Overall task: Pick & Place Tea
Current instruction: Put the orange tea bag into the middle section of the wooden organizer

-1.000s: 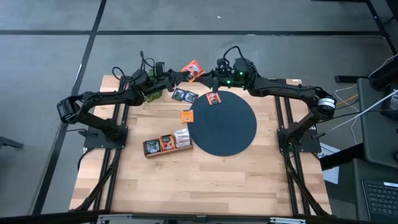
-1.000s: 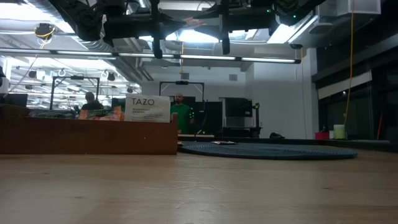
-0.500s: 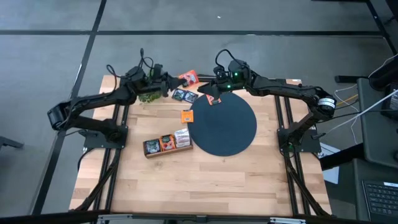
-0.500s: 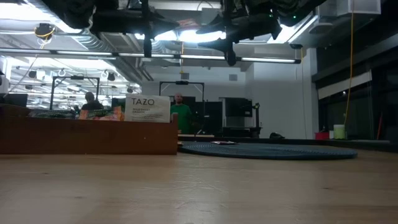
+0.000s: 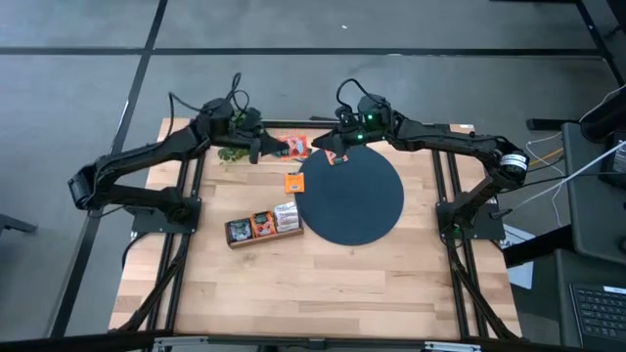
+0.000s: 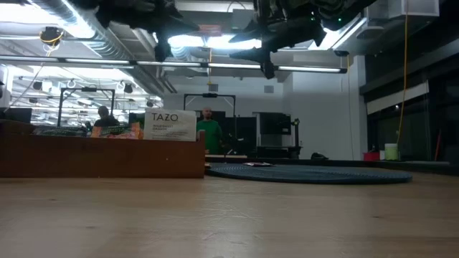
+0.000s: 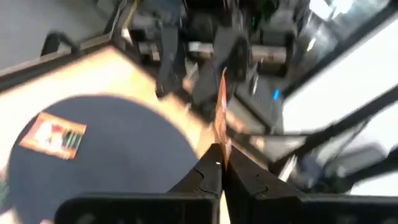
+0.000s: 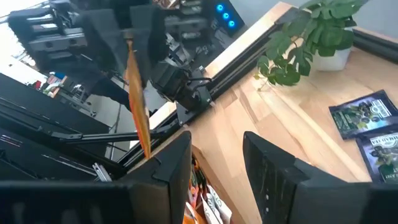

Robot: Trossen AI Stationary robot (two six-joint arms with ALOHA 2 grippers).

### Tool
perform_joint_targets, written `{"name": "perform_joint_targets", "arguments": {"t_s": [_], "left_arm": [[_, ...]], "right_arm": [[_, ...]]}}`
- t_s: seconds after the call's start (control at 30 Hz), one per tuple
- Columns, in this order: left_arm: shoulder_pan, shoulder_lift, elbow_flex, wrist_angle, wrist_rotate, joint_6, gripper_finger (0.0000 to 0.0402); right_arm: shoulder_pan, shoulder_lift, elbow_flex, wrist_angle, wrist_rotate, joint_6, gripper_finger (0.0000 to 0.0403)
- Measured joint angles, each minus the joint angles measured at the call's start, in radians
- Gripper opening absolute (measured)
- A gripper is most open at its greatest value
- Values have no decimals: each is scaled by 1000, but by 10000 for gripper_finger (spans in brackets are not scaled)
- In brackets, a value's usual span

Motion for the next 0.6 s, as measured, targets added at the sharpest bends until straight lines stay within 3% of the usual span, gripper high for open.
{"name": "perform_joint_targets", "arguments": {"t_s": [0.3,0.6], "left_arm": [[-16,39,281,-692,-2,242,2],[-158,155,381,-1023,-3,339,2]], "right_arm": [[1,0,0,-74,1,-22,146],[1,0,0,-172,2,-48,146]]}}
